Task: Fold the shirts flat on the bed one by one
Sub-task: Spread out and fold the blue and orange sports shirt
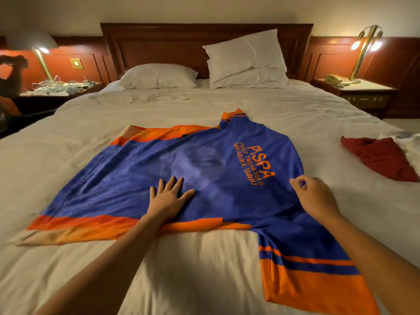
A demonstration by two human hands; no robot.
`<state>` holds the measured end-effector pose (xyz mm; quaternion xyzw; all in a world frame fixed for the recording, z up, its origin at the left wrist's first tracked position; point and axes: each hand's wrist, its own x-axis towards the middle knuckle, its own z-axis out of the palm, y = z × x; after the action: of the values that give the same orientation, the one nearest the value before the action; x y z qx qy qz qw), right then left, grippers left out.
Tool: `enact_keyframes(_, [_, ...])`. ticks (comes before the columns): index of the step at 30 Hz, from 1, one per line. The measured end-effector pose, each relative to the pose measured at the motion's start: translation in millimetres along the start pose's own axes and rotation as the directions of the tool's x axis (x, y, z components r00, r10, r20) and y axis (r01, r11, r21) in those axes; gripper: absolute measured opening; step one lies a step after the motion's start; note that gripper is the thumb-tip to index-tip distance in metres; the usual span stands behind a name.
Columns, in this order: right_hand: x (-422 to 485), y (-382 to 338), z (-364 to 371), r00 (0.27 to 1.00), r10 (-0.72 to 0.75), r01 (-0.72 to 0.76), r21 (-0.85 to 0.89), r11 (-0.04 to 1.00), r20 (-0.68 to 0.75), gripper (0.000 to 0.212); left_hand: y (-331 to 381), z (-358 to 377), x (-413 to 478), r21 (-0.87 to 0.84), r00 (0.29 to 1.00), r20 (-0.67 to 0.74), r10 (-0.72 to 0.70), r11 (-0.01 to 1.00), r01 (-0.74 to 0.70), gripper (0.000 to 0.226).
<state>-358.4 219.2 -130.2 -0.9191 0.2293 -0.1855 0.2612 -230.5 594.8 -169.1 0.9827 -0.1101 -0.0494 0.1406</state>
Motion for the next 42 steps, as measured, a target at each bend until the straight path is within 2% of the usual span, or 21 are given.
enact_keyframes(2, [30,13,-2,0.986,0.098,-0.076,0.160,0.984,-0.131,0.017,12,11,20,0.014,0.999,-0.033,0.008,1.000,-0.007,0.076])
enact_keyframes(4, [68,25,-1,0.954,0.264,-0.208,0.319,0.925,-0.142,0.019,15,17,40,0.028,0.997,-0.070,0.022,0.999,-0.020,0.073])
enact_keyframes(6, [107,39,6,0.923,0.385,-0.330,0.492,0.805,-0.010,0.023,14,22,60,0.019,0.994,-0.109,0.029,0.999,-0.027,0.069])
enact_keyframes(8, [138,48,17,0.901,0.420,-0.409,0.531,0.742,0.107,0.024,13,25,79,0.012,0.989,-0.141,0.034,0.999,-0.032,0.066])
enact_keyframes(10, [164,52,28,0.883,0.445,-0.456,0.488,0.745,0.145,0.032,13,28,97,0.003,0.985,-0.169,0.027,1.000,-0.027,0.064])
enact_keyframes(12, [182,52,38,0.891,0.427,-0.452,0.401,0.797,0.154,0.037,13,31,110,0.012,0.980,-0.197,0.025,1.000,-0.023,0.064])
enact_keyframes(15, [196,50,43,0.904,0.405,-0.426,0.378,0.822,0.138,0.024,13,33,121,0.019,0.974,-0.223,0.030,0.999,-0.027,0.069])
enact_keyframes(16, [198,50,40,0.911,0.401,-0.404,0.383,0.831,0.090,0.027,13,33,123,0.016,0.973,-0.229,0.031,0.999,-0.028,0.071])
enact_keyframes(18, [202,49,26,0.931,0.348,-0.297,0.325,0.898,-0.112,0.036,12,34,124,0.009,0.971,-0.238,0.032,1.000,-0.030,0.071])
enact_keyframes(20, [206,51,10,0.916,0.259,-0.171,0.286,0.943,-0.307,0.032,12,34,124,0.007,0.970,-0.242,0.031,1.000,-0.030,0.072])
enact_keyframes(22, [207,53,-3,0.896,0.201,-0.101,0.259,0.961,-0.397,0.030,13,33,125,0.008,0.970,-0.242,0.032,0.999,-0.031,0.072])
enact_keyframes(23, [208,57,-5,0.900,0.206,-0.112,0.253,0.961,-0.384,0.029,13,33,125,0.009,0.970,-0.241,0.032,0.999,-0.031,0.072])
enact_keyframes(25, [210,68,-3,0.917,0.336,-0.267,0.295,0.918,-0.217,0.031,12,33,124,0.014,0.971,-0.236,0.039,0.999,-0.036,0.069])
enact_keyframes(27, [207,78,2,0.864,0.500,-0.474,0.435,0.766,0.060,0.036,11,33,123,0.017,0.972,-0.232,0.044,0.999,-0.042,0.067])
enact_keyframes(28, [204,81,5,0.837,0.534,-0.520,0.478,0.708,0.120,0.040,11,34,123,0.016,0.972,-0.232,0.043,0.999,-0.041,0.067])
enact_keyframes(29, [205,84,7,0.838,0.534,-0.517,0.476,0.712,0.111,0.045,12,34,122,0.012,0.971,-0.235,0.041,0.999,-0.039,0.067])
enact_keyframes(32, [216,80,4,0.913,0.407,-0.385,0.258,0.886,-0.039,0.060,14,33,123,0.006,0.968,-0.247,0.040,0.999,-0.040,0.065])
enact_keyframes(35, [232,65,8,0.947,0.303,-0.317,0.161,0.935,0.105,0.066,13,33,122,0.010,0.967,-0.251,0.038,0.999,-0.036,0.070])
enact_keyframes(38, [239,60,19,0.938,0.262,-0.275,0.028,0.961,0.227,0.065,11,34,122,0.011,0.967,-0.253,0.039,0.999,-0.038,0.072])
enact_keyframes(40, [239,56,19,0.951,0.269,-0.272,0.000,0.962,0.150,0.060,10,36,123,0.011,0.965,-0.257,0.042,0.999,-0.041,0.071])
enact_keyframes(42, [240,56,12,0.970,0.225,-0.221,0.055,0.974,-0.092,0.046,10,36,123,0.011,0.964,-0.262,0.041,0.999,-0.039,0.069])
